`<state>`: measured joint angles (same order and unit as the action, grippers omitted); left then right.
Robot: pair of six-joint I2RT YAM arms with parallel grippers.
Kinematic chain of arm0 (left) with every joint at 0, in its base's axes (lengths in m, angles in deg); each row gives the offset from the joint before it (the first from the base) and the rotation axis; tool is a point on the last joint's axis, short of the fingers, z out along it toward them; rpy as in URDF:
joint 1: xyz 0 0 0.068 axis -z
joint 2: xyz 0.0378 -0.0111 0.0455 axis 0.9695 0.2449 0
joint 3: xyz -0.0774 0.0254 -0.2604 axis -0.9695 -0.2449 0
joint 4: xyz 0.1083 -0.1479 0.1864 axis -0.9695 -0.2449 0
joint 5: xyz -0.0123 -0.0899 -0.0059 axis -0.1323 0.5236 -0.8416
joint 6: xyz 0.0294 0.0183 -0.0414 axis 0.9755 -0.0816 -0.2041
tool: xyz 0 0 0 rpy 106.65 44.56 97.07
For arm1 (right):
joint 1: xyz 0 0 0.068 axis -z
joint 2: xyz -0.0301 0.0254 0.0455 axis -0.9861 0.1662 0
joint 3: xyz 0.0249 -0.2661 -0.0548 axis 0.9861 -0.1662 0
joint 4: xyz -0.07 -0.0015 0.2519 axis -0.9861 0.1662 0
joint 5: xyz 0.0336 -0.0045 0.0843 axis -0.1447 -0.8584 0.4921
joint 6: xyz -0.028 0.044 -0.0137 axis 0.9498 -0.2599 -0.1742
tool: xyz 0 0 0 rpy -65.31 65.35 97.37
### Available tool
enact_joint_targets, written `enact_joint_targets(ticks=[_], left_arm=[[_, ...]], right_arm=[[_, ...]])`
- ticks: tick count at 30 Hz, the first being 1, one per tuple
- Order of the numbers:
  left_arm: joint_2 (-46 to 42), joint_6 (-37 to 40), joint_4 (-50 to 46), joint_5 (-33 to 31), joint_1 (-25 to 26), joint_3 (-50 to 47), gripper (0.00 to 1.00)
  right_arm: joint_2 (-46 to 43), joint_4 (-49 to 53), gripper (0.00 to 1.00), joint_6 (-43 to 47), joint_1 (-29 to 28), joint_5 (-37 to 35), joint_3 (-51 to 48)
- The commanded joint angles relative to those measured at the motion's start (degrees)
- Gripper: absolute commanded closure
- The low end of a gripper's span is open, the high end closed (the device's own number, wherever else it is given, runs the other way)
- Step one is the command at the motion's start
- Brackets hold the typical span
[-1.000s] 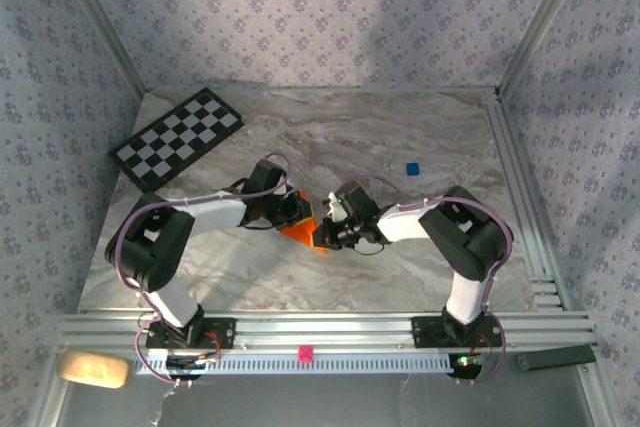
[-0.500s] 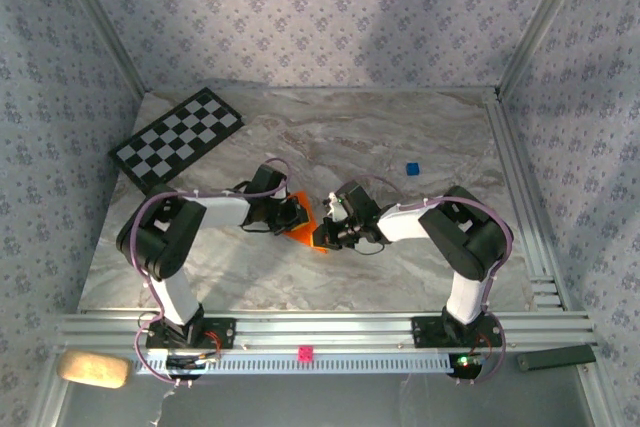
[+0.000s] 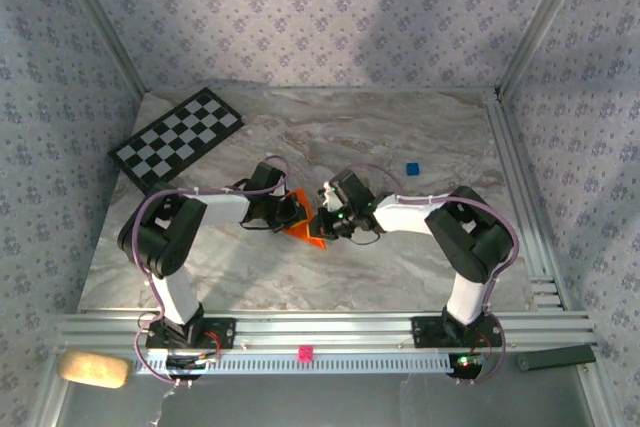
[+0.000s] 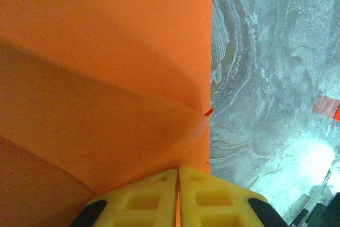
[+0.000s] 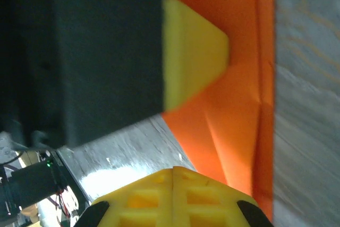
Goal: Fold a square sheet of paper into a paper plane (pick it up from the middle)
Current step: Fourth fold the wing at the center of the table.
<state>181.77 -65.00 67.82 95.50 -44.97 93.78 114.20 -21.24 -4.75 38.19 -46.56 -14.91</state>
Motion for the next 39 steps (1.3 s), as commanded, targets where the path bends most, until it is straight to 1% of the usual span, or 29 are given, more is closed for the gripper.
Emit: enact_joint_targets(ticks=[1, 5, 9, 15, 20, 24, 28, 31, 33, 35, 39], left_arm=[[2.08, 1.23, -2.97, -2.61, -0.38, 0.41, 0.9], [2.26, 1.31, -2.91, -2.31, -0.37, 0.54, 0.9], [2.26, 1.49, -3.16, -2.36, -0.58, 0.61, 0.91], [2.43, 1.57, -3.34, -2.66, -1.33, 0.23, 0.91], [2.61, 1.65, -3.34, -2.74, -1.66, 0.19, 0.91], [2.35, 1.59, -3.28, -2.76, -1.6, -0.07, 0.91], [2.09, 1.51, -3.08, -2.57, -1.61, -0.42, 0.91], [1.69, 1.51, -2.74, -2.39, -1.66, -0.91, 0.91], [1.55, 1.5, -2.47, -2.12, -1.6, -1.15, 0.91], [1.64, 1.4, -2.04, -1.9, -1.58, -1.24, 0.91], [1.76, 1.31, -1.52, -1.43, -1.47, -1.15, 0.91]], right_arm=[[2.78, 4.18, 0.96, 2.36, -0.11, -0.85, 2.53], [4.63, 6.45, 0.95, 3.08, -0.04, -3.52, 2.5], [4.65, 5.62, 0.95, 2.51, 0.45, -3.6, -1.14], [0.6, 2.31, 0.94, 0.82, 0.34, -1.77, -7.34], [-3.0, 2.7, 0.93, 2.03, 0.24, -0.74, -10.13], [-5.31, 5.65, 0.93, 4.04, 0.44, -2.06, -12.3], [-7.45, 5.97, 0.93, 3.62, 1.54, -1.03, -13.88], [-11.98, 3.75, 0.93, 1.59, 1.28, -0.96, -13.04], [-13.23, 3.62, 0.93, 0.85, 1.43, -1.58, -11.4], [-11.94, 3.92, 0.94, 0.76, 1.64, -1.23, -8.69], [-5.9, 3.93, 0.94, -0.13, 1.36, -1.58, -3.59]])
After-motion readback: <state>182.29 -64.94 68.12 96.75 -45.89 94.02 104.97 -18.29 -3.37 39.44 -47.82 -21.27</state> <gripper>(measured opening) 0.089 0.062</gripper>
